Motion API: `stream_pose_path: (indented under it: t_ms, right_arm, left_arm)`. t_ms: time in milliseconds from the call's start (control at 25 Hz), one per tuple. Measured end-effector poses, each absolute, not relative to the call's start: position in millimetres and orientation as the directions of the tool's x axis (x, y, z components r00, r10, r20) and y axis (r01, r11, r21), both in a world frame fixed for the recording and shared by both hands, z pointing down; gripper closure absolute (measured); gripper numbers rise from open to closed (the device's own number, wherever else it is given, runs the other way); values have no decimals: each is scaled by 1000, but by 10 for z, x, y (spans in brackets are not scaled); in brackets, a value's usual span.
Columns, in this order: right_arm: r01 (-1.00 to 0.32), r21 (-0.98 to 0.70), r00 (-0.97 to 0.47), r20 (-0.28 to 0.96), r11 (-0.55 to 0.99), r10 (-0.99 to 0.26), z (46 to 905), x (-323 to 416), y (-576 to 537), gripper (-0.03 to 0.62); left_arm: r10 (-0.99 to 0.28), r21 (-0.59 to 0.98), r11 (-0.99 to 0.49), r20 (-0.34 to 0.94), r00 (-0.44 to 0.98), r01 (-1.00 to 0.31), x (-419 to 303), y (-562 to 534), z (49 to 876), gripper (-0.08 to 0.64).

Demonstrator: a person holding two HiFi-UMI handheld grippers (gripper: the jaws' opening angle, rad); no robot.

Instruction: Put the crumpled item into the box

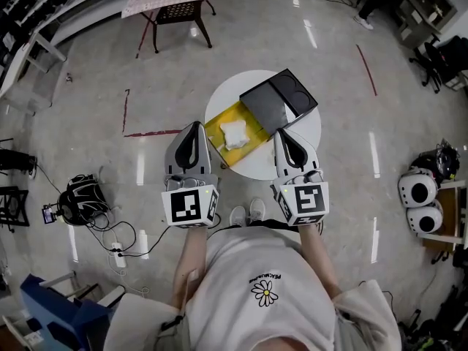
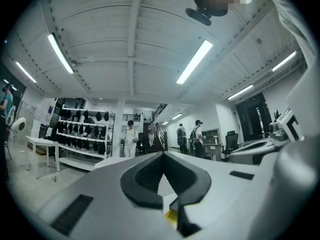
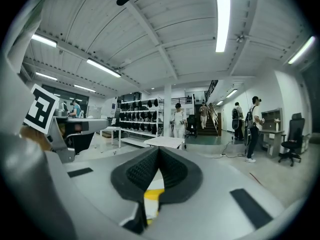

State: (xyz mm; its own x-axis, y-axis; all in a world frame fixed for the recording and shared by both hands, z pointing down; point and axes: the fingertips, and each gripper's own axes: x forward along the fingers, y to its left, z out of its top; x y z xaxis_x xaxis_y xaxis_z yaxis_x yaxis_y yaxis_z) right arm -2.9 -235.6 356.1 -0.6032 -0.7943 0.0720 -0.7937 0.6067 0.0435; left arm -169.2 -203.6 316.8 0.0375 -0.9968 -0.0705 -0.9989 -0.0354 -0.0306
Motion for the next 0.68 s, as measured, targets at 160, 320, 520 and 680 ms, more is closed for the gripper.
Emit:
stream_pose_path:
  t_ms: [160, 320, 520, 680]
  right_arm:
    - [-793, 42, -604, 78, 608, -793, 3588, -25, -2346, 591]
    - [-792, 40, -604, 84, 609, -792, 3623, -22, -2338, 591]
    - [-792, 41, -604, 87, 609, -792, 3636, -11, -2336, 591]
    - [-792, 43, -603, 94, 609, -792, 3679, -14, -2352, 591]
  left_arm:
    - [-997, -36, -35, -63, 38, -999, -1693, -2032, 3204, 558]
    - [-998, -33, -27, -53, 29, -999, -1706, -2022, 3246, 558]
    - [-999, -34, -22, -46, 24, -999, -1718, -2007, 3265, 558]
    - [-999, -27, -20, -39, 21, -999, -1743, -2022, 3300, 558]
